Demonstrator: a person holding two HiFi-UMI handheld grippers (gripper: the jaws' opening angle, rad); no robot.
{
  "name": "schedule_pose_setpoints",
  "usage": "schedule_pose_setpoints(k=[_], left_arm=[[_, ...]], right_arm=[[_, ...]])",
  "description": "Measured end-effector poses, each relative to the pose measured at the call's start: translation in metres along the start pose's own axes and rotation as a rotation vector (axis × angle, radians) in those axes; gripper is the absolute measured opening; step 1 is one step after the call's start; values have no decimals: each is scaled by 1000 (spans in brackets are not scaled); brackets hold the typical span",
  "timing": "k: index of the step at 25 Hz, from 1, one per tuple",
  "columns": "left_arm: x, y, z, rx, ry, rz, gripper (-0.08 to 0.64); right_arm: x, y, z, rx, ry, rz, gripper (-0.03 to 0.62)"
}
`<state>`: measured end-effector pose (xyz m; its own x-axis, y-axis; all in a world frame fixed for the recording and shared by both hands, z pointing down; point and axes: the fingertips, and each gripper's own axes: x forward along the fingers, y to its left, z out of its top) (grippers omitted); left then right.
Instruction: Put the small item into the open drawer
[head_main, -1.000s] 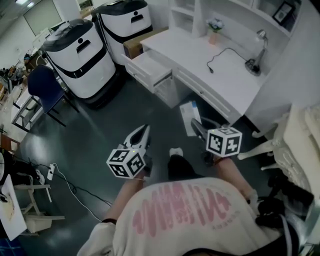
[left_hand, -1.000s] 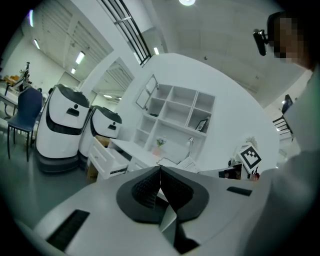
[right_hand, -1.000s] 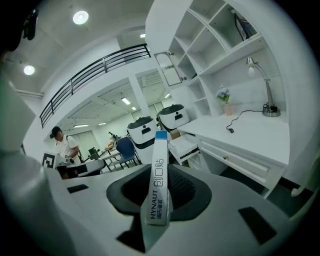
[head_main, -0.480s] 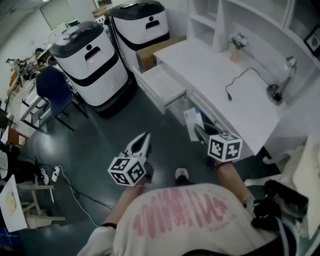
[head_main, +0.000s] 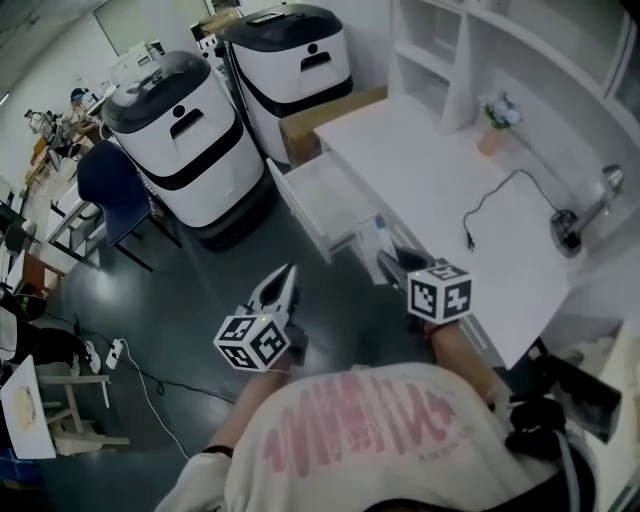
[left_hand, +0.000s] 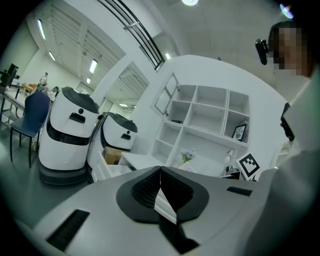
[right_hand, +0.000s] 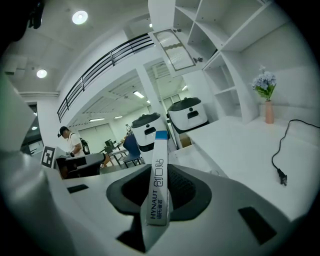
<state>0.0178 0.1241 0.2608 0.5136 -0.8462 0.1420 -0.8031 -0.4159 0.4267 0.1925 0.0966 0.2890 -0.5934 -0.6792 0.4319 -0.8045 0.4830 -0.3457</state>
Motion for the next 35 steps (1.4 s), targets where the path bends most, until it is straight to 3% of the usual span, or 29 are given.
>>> schedule_pose_setpoints(k=[10,19,28,35], left_arm=[[36,20,5,-7,-10,31,29],[77,65,5,-39,11,52,29],[142,138,20,-52,74,60,29],[185,208,14,-95,178,83,29]], right_arm=[[43,-21,16,-38,22,38,103],[101,-48,27,-29,66,31,103],[189,-80,50,2,130,1,103],[269,-113,29,59,256,-55,103]])
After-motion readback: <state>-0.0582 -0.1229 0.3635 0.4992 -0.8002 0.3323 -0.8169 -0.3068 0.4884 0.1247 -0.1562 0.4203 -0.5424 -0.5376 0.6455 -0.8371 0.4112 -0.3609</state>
